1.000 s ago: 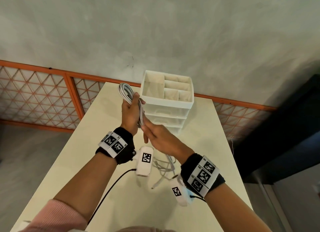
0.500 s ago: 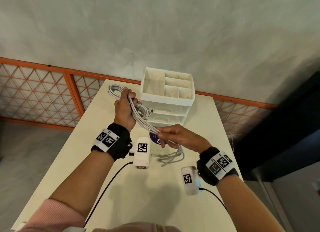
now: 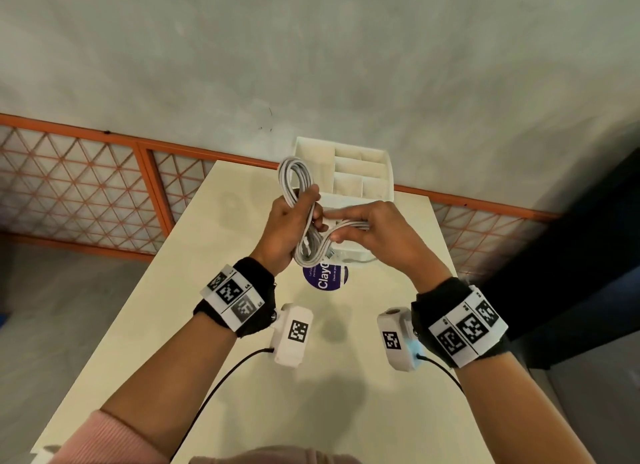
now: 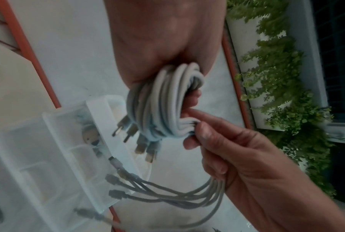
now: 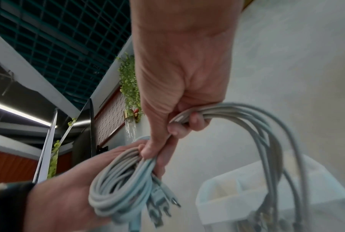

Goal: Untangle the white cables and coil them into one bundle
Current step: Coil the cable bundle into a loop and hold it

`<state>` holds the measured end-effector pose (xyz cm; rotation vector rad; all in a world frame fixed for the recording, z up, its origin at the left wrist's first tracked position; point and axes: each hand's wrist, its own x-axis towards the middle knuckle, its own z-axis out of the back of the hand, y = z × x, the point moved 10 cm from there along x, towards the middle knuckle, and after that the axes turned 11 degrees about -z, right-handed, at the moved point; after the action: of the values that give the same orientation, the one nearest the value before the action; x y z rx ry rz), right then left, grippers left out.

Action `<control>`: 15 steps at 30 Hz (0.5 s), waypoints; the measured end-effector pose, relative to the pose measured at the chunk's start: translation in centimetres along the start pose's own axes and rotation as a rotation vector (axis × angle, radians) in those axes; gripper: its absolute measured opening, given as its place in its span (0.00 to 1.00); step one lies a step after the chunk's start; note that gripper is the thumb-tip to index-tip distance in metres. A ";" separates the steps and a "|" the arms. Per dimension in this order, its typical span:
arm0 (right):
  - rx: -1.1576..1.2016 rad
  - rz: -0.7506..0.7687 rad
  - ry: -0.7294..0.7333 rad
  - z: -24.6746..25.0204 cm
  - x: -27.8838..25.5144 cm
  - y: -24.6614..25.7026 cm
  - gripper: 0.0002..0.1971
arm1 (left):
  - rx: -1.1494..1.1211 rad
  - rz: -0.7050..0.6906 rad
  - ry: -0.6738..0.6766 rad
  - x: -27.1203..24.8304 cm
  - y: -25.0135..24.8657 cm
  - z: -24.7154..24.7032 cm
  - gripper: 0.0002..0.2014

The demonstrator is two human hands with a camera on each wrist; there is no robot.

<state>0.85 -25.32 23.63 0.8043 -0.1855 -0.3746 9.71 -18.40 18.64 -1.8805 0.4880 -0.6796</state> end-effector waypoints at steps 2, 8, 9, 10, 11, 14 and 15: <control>-0.011 0.029 -0.034 0.3 -0.5 0.7 0.21 | 0.004 0.031 0.012 -0.3 0.2 0.0 0.18; -0.230 0.074 0.034 -0.8 -1.4 3.1 0.32 | 0.004 0.119 0.197 -2.1 0.5 -2.2 0.18; -0.317 0.083 0.034 -1.0 -1.5 3.3 0.33 | 0.046 0.131 0.237 -2.5 0.6 -2.6 0.19; -0.411 0.098 0.024 -1.1 -1.6 3.6 0.35 | 0.101 0.142 0.280 -3.0 0.7 -2.8 0.20; -0.485 0.115 0.009 -1.1 -1.7 3.8 0.36 | 0.147 0.152 0.320 -3.4 0.9 -3.1 0.21; -0.554 0.124 -0.040 -0.6 -1.9 4.0 0.39 | 0.207 0.177 0.387 -4.2 1.6 -3.4 0.25; -0.555 0.117 -0.059 -0.3 -1.9 3.9 0.40 | 0.212 0.176 0.395 -4.3 1.7 -3.4 0.26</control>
<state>0.22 -21.92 26.20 0.2341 -0.1716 -0.3176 4.20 -18.77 17.13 -1.4877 0.7916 -0.9495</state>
